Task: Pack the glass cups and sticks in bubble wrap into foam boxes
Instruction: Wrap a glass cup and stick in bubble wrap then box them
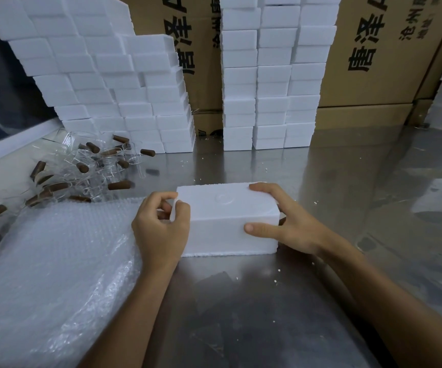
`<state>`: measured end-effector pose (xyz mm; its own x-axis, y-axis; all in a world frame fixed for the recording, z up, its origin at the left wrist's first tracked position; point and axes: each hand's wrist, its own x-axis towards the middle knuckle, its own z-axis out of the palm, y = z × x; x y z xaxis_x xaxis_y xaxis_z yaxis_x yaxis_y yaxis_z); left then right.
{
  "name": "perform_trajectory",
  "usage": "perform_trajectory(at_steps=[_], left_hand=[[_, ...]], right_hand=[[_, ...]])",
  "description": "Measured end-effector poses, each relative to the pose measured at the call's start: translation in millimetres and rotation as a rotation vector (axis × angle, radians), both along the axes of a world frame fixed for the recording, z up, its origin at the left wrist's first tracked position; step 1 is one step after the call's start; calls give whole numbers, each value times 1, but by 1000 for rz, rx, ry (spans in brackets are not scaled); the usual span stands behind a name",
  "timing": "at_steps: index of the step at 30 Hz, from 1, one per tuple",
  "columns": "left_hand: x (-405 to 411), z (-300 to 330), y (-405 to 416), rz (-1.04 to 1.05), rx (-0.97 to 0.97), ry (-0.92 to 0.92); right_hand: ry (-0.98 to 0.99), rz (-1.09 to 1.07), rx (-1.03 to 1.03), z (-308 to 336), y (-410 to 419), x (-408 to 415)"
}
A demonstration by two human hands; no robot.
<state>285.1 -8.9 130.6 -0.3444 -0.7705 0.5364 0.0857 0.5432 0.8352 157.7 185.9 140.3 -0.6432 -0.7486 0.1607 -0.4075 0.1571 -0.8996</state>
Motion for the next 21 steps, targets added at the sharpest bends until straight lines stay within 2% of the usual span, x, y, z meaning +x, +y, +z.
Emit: perform_trajectory(at_steps=[6,9,13,16,19,21], left_hand=[[0,1,-3,41,88,-42],[-1,0,-3,64,100,-41],[-5,-4,-5,110,126,-60],[-8,-7,2,111,77,-127],[-10,-11,19,-16,-38,-206],[-13,-13,27,-138,-102,-269]], right_hand=[[82,112,158,-3,10,-11],[78,79,117,-6,9,-12],[137,-23,52,-12,3,-4],[177,-134,16,-15,-7,2],[287,-352,21,-20,-24,12],[377,-425,74,-19,-32,19]])
